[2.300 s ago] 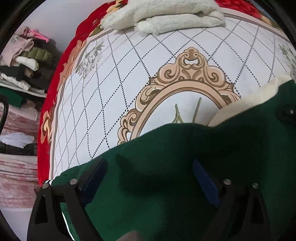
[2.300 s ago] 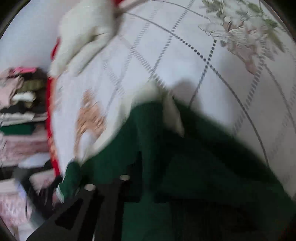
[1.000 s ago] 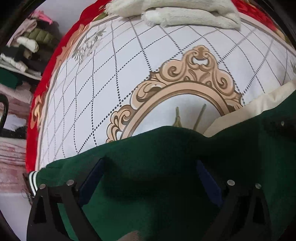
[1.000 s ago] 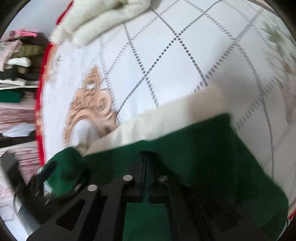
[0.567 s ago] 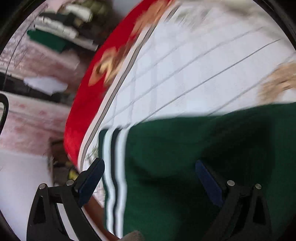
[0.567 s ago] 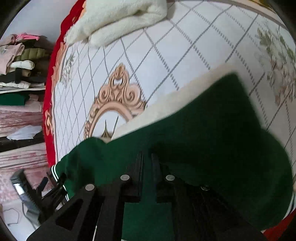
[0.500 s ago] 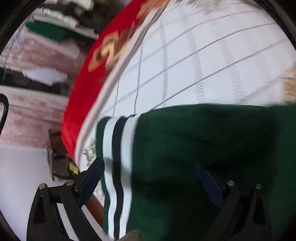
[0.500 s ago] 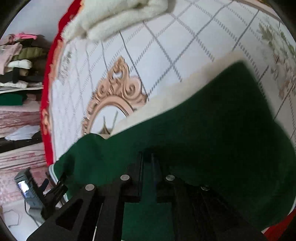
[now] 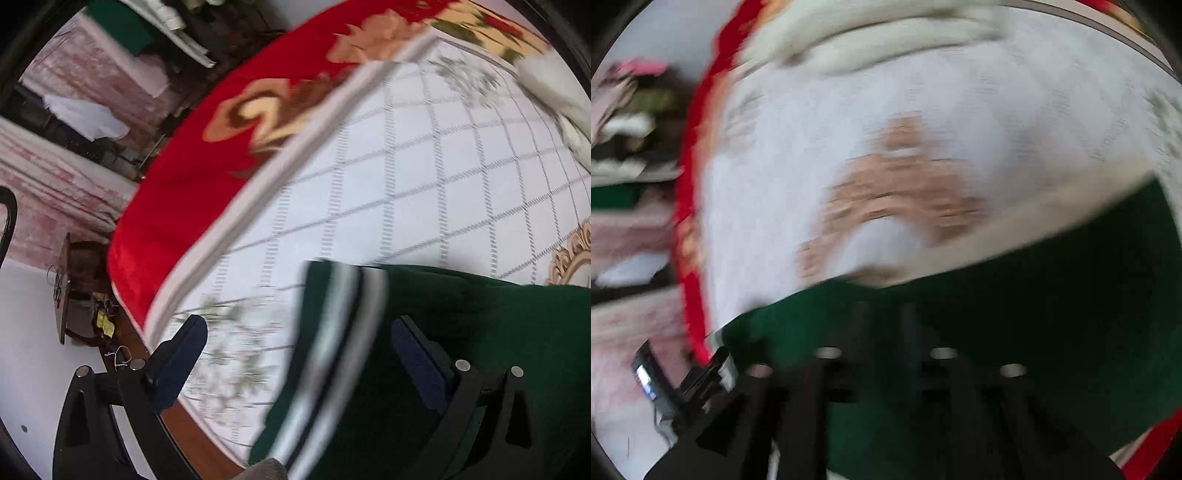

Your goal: Fold large clothes

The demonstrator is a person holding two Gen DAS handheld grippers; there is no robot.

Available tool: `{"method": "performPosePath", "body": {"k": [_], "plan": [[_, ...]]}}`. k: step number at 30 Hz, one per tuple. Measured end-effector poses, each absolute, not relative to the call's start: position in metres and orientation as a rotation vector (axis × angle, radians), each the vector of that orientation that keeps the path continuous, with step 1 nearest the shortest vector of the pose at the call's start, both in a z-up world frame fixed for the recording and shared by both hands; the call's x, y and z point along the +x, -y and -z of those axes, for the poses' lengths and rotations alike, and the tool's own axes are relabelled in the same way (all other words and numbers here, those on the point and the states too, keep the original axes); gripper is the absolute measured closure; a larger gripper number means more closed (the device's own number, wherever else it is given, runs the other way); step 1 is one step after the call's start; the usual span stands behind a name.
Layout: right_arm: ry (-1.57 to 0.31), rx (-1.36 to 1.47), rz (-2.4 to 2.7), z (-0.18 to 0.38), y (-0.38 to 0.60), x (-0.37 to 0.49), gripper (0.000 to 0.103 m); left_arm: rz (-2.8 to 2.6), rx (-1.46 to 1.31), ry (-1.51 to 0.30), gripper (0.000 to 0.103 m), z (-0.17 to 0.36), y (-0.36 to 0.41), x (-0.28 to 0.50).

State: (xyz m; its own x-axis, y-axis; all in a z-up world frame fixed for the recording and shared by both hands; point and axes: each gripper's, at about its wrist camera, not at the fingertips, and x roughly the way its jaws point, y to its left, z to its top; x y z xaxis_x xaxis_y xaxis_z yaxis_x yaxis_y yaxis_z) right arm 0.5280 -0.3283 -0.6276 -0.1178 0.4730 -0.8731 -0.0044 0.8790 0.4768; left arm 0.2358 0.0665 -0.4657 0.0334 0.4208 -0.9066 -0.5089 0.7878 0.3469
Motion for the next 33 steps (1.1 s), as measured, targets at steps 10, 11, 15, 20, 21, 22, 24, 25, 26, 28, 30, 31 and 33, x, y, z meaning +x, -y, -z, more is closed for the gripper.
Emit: {"method": "performPosePath", "body": {"k": [10, 11, 15, 20, 21, 22, 24, 25, 26, 28, 30, 31, 33], "plan": [[-1.733, 0.238, -0.504, 0.663, 0.202, 0.528, 0.035, -0.465, -0.506, -1.410, 0.003, 0.524, -0.129, 0.242], [-1.746, 0.251, -0.488, 0.669, 0.201, 0.527, 0.035, -0.433, -0.529, -1.393, 0.003, 0.526, -0.130, 0.244], [-1.772, 0.280, -0.440, 0.683, 0.196, 0.522, 0.035, -0.280, -0.492, -1.315, 0.077, 0.512, -0.117, 0.254], [-1.762, 0.282, -0.403, 0.684, 0.193, 0.522, 0.035, -0.247, -0.409, -1.243, 0.101, 0.489, -0.115, 0.256], [-1.759, 0.284, -0.398, 0.683, 0.192, 0.521, 0.035, -0.244, -0.432, -1.220, 0.101, 0.484, -0.120, 0.251], [-1.757, 0.285, -0.394, 0.682, 0.191, 0.521, 0.035, -0.243, -0.465, -1.187, 0.102, 0.476, -0.127, 0.244], [-1.745, 0.303, -0.384, 0.677, 0.193, 0.520, 0.035, -0.288, -0.473, -1.126, 0.103, 0.459, -0.138, 0.237], [-1.741, 0.318, -0.383, 0.674, 0.197, 0.520, 0.035, -0.308, -0.463, -1.107, 0.103, 0.455, -0.146, 0.236], [-1.728, 0.351, -0.392, 0.668, 0.198, 0.518, 0.035, -0.315, -0.459, -1.106, 0.103, 0.454, -0.151, 0.238], [-1.698, 0.404, -0.417, 0.656, 0.199, 0.514, 0.035, -0.343, -0.496, -1.138, 0.103, 0.468, -0.168, 0.241], [-1.692, 0.462, -0.487, 0.647, 0.192, 0.507, 0.035, -0.363, -0.517, -1.196, 0.101, 0.480, -0.178, 0.242], [-1.716, 0.478, -0.531, 0.647, 0.185, 0.501, 0.035, -0.388, -0.516, -1.224, 0.101, 0.483, -0.181, 0.240], [-1.814, 0.436, -0.599, 0.659, 0.161, 0.489, 0.040, -0.395, -0.531, -1.250, 0.097, 0.488, -0.183, 0.237]]}}
